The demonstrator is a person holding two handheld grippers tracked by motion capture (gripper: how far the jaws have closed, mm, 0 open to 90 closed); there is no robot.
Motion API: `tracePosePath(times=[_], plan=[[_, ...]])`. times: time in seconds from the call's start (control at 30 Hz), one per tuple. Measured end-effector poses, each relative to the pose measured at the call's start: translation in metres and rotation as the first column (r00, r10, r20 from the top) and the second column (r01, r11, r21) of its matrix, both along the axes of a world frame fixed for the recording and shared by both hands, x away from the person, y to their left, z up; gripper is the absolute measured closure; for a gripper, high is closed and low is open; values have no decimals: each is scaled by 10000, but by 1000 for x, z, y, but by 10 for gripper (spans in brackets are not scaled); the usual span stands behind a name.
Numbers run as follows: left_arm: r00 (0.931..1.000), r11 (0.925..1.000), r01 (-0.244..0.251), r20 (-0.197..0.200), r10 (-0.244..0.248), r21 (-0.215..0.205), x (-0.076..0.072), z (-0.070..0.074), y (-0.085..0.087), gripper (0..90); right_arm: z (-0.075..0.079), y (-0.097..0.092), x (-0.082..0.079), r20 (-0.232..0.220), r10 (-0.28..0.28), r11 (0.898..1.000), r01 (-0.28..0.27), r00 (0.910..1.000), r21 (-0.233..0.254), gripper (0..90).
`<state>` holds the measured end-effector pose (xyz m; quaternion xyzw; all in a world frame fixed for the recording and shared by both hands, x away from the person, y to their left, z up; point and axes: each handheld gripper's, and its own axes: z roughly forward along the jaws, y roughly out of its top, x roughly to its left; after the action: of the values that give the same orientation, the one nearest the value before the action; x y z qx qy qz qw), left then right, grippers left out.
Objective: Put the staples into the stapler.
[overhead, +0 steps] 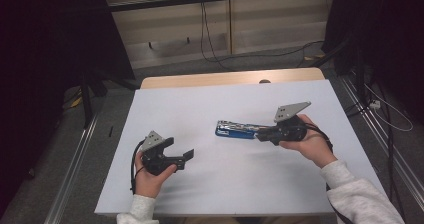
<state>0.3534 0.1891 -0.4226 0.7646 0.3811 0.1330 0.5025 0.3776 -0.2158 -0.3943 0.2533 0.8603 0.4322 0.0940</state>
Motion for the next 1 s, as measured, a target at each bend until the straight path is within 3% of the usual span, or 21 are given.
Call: tracePosePath(times=[1.0], plan=[[10000,10000,3,-17,-2,66,-1,-1,1,67,11,12,32,186,-26,10000,28,9998,-66,792]])
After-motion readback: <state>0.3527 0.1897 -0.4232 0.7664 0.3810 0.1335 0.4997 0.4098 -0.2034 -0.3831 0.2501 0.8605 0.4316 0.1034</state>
